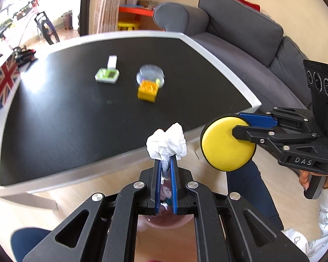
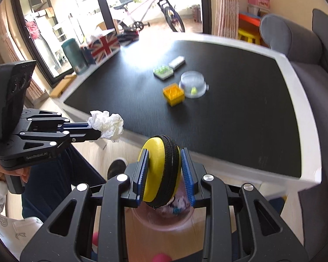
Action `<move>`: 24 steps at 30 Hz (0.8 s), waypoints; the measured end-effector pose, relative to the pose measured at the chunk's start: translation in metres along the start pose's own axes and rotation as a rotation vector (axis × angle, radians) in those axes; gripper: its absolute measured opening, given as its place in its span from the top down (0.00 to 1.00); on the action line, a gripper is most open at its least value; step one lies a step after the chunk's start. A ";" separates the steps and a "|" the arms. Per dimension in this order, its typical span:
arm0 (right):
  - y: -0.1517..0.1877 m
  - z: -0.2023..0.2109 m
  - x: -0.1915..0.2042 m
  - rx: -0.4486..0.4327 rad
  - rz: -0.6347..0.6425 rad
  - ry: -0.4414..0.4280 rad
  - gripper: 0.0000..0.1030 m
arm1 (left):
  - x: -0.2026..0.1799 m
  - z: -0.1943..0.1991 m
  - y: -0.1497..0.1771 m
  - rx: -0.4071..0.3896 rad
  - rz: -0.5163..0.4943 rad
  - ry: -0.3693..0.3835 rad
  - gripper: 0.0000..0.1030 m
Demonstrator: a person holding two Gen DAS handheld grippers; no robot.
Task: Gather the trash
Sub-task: 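Carry the yellow case and tissue over the pink wastebasket and open both grippers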
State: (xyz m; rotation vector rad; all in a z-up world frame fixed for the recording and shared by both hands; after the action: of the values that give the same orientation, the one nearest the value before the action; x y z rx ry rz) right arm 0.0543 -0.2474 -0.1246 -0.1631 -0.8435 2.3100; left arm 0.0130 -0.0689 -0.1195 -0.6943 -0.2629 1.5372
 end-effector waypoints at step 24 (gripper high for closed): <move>0.025 -0.015 -0.017 0.034 -0.092 0.015 0.09 | -0.010 -0.018 0.031 0.072 0.014 0.039 0.93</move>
State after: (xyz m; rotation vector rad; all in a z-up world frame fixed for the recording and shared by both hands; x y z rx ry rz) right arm 0.0582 -0.2646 -0.1535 -0.1240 -0.7876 2.2334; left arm -0.0023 -0.0863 -0.1483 -0.6693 -0.1729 1.5371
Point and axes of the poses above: each gripper's, at about its wrist camera, not at the fingertips, and z roughly against the way its jaws point, x to its left, y to its underside, the point moved 7 cm from there along -z, roughly the way its jaws point, and after that the axes turned 2 degrees about y, right-handed, at the moved point
